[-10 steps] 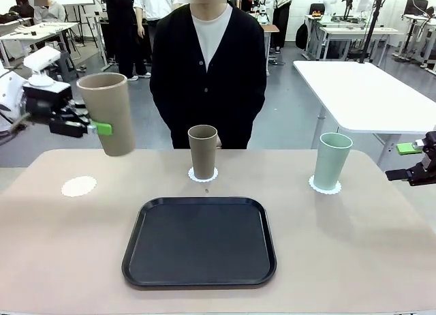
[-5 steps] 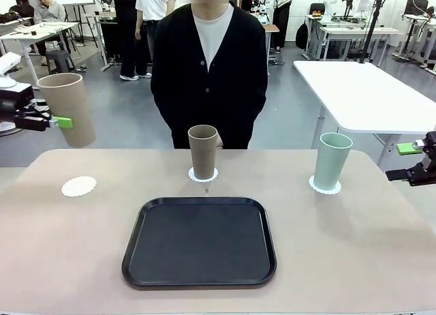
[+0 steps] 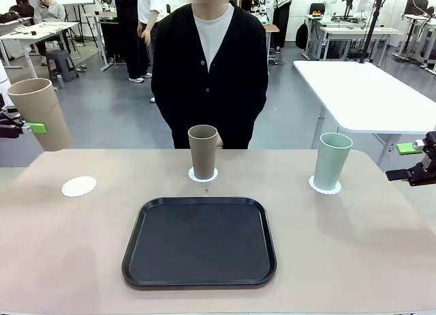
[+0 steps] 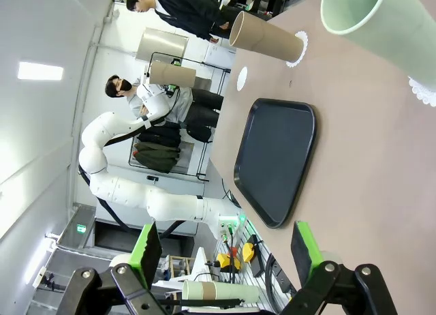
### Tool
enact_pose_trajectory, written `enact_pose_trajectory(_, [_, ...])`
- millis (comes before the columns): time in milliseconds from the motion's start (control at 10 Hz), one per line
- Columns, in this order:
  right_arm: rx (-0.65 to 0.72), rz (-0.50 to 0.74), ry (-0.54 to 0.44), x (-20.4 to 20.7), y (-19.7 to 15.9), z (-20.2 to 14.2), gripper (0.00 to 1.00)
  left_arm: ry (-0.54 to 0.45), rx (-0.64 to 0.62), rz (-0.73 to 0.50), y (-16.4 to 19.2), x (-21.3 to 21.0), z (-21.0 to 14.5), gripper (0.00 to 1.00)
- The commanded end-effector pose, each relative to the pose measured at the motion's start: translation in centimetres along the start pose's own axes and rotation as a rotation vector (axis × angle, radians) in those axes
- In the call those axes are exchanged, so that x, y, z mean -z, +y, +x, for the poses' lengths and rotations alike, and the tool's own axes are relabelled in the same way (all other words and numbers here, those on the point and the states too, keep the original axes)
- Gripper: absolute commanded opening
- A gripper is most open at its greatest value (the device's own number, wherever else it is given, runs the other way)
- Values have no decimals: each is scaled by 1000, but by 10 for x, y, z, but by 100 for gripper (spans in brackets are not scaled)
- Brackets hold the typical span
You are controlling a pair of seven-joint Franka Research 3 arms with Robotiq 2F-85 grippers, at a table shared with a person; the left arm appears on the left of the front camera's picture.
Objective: Place coasters on the table and set cups on them.
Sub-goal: Take one Reusable plastic cup from the Flat Tray and place it on a coaster set by the human.
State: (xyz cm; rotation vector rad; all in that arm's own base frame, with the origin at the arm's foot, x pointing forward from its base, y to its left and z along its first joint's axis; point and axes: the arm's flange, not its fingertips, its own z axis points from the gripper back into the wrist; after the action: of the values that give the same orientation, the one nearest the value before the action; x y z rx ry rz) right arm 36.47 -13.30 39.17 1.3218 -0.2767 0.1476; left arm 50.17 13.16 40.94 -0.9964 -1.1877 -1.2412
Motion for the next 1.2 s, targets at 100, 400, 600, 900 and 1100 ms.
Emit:
enact_pose_trajectory(100, [-1, -2, 1, 1, 0, 1, 100, 27, 20, 29, 12, -14, 0, 85])
enact_pose_trajectory(400, [-1, -2, 1, 1, 0, 1, 100, 24, 6, 32, 9, -13, -2, 85])
enact_pose_trajectory(600, [-1, -2, 1, 1, 0, 1, 100, 24, 6, 32, 9, -13, -2, 85])
enact_pose_trajectory(900, [-1, -2, 1, 1, 0, 1, 100, 24, 6, 32, 9, -13, -2, 85])
enact_pose_trajectory(1100, [-1, -2, 1, 1, 0, 1, 100, 27, 3, 40, 10, -13, -4, 85])
